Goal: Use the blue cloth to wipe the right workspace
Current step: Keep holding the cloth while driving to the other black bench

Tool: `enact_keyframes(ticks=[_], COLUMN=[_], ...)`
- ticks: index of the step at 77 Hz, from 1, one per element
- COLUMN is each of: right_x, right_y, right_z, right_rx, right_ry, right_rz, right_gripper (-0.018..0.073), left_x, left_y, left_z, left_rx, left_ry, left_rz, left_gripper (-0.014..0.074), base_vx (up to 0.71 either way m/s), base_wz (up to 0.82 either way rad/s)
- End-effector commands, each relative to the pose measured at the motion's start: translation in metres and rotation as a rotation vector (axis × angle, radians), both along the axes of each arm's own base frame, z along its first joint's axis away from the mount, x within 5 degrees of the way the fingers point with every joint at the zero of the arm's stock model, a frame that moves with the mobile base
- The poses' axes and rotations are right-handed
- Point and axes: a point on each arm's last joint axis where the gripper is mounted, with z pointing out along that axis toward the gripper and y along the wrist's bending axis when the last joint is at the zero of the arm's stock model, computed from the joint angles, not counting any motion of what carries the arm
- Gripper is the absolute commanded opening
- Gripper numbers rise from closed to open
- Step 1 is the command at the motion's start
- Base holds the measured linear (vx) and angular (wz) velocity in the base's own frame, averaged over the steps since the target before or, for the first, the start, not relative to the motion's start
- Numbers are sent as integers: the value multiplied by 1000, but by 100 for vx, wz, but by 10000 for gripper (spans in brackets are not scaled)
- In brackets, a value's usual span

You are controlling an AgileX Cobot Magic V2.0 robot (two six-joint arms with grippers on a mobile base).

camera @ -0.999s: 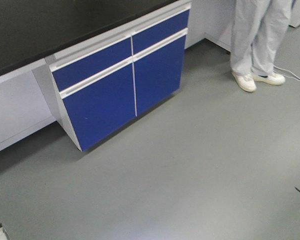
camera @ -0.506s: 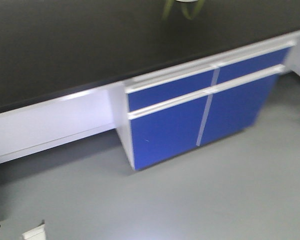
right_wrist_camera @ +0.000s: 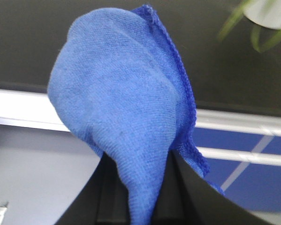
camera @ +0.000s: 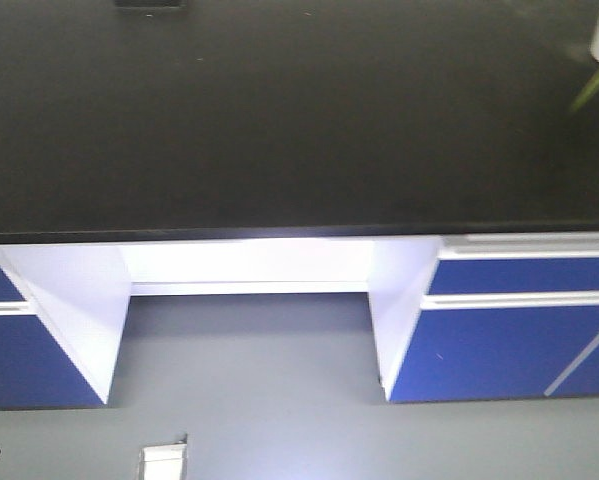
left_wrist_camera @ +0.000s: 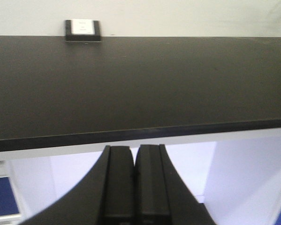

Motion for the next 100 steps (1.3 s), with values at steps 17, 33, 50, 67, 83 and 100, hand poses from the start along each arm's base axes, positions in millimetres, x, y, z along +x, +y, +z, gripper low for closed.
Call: enact_keyframes(ticks=[17,33,50,67,83,100], right_x=[3,3,3,3,3,3], right_y=[0,0,0,0,0,0], right_z=[14,14,14,14,14,14], right_rx=[-7,-7,-7,-6,-6,-6], right_ry=[-97,-97,-97,-97,-97,-97], right_rz=[1,1,1,1,1,1], right_gripper=[-4,-4,-4,-4,-4,-4], left_x=[0,0,0,0,0,0], left_y=[0,0,0,0,0,0], left_z=[16,16,16,16,16,16], left_rx=[-20,-20,-20,-20,-20,-20], left_ry=[-104,-104,-104,-104,-104,-104], left_rz=[3,3,3,3,3,3], left_gripper=[-6,-6,-6,-6,-6,-6], base_vx=[25,25,26,25,21,16], base_wz=[32,11,-3,-10,-8,-6])
